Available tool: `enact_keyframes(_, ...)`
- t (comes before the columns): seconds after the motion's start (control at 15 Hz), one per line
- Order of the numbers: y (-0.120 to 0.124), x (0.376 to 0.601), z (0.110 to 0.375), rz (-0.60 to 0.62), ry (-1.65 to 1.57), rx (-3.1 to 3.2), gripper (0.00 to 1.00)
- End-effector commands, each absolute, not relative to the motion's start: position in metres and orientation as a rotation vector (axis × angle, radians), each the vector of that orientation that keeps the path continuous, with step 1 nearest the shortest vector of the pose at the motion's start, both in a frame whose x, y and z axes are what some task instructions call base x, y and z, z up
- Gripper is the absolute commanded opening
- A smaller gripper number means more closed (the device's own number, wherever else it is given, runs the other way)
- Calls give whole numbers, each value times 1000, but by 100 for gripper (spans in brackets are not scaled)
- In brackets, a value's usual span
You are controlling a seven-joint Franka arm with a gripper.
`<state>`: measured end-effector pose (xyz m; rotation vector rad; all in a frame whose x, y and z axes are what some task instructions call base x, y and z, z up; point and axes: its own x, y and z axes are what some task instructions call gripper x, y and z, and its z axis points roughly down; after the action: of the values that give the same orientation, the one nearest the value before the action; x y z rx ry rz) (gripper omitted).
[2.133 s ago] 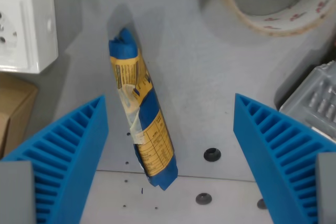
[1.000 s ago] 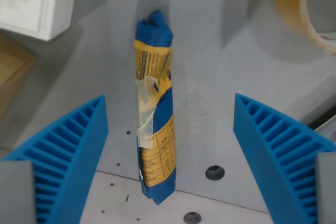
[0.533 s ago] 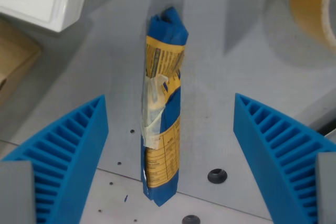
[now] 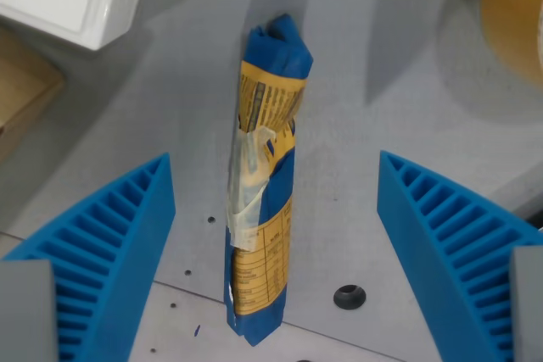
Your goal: Pick up the blue bag
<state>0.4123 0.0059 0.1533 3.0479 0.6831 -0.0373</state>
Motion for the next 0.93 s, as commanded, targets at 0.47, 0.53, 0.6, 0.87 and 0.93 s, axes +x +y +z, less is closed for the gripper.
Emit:
enact_keyframes(0.47, 9, 414, 136, 79, 705, 2983, 100)
enact_keyframes(0.53, 9, 415, 131, 79, 704, 2983, 100)
enact_keyframes(0.6, 9, 413, 126, 78, 702, 2981, 100)
enact_keyframes(0.87, 8, 412, 121, 76, 700, 2980, 0)
enact_keyframes(0.93, 8, 412, 121, 76, 700, 2980, 0)
